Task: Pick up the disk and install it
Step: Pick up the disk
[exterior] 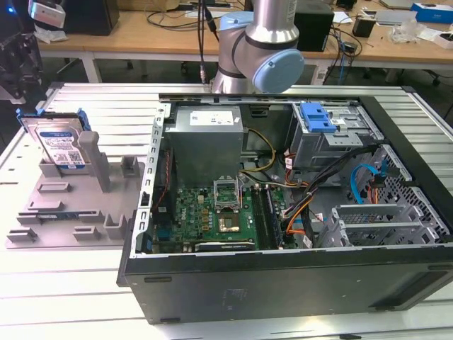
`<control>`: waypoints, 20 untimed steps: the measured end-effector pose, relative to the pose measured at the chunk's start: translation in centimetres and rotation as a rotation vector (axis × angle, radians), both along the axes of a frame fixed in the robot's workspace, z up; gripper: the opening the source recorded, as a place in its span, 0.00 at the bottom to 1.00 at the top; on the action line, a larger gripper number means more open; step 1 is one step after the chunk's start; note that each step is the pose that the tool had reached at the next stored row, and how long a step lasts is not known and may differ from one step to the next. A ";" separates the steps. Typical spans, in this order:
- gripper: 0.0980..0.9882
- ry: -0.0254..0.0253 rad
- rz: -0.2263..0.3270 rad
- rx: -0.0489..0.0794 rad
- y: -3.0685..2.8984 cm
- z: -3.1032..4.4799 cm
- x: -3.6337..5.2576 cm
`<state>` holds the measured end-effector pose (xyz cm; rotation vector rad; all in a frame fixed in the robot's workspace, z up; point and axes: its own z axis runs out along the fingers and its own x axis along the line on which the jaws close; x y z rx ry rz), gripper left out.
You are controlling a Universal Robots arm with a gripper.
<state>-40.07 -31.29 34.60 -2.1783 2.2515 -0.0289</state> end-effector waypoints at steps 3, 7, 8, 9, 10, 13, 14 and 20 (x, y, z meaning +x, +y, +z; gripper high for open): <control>0.43 0.0000 0.000 0.000 -0.05 -0.18 -0.01; 0.43 0.0000 0.000 0.000 -0.06 -0.50 -0.04; 0.43 0.0000 0.000 0.000 -0.05 -0.63 -0.06; 0.43 0.0000 0.000 0.000 -0.05 -0.76 -0.08; 0.43 -0.0001 0.000 0.000 -0.05 -0.83 -0.09; 0.43 -0.0001 0.000 0.000 -0.05 -1.02 -0.14; 0.43 -0.0001 0.000 0.000 -0.05 -1.08 -0.16; 0.43 -0.0001 0.000 0.000 0.00 -1.58 -0.22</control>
